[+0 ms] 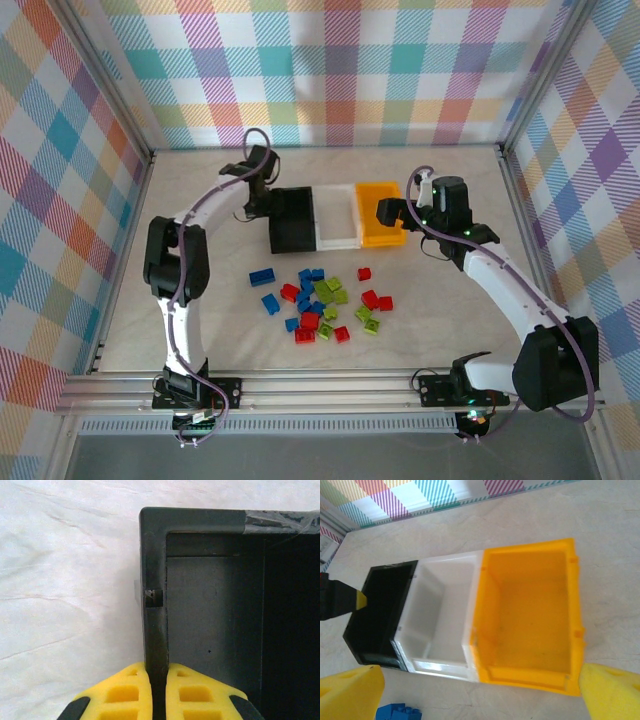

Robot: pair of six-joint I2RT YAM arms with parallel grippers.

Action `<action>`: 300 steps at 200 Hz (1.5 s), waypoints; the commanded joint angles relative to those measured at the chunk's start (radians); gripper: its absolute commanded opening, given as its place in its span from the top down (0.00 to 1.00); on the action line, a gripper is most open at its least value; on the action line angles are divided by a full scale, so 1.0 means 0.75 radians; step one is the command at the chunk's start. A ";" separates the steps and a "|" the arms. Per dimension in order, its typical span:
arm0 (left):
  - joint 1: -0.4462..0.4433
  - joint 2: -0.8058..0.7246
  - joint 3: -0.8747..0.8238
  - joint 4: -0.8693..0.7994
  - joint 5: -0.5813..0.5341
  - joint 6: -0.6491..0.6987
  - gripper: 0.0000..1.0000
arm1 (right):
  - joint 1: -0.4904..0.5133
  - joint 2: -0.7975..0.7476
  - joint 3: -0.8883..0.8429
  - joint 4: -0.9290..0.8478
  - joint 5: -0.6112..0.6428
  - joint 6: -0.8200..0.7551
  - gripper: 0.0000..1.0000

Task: Sort the legos into containers by color

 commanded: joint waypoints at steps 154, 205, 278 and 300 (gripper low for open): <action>0.078 -0.198 0.060 0.029 0.062 -0.066 0.25 | 0.076 -0.019 -0.009 -0.164 -0.225 0.031 0.00; -0.049 -0.632 -0.346 0.276 0.178 -0.424 0.05 | 0.398 -0.068 -0.161 -0.290 -0.125 0.010 0.08; -0.235 -1.094 -0.991 0.398 0.068 -0.664 0.02 | 0.964 0.063 -0.278 -0.410 0.126 0.161 0.27; -0.240 -1.213 -1.080 0.376 0.043 -0.682 0.02 | 1.052 0.143 -0.296 -0.349 0.158 0.214 0.27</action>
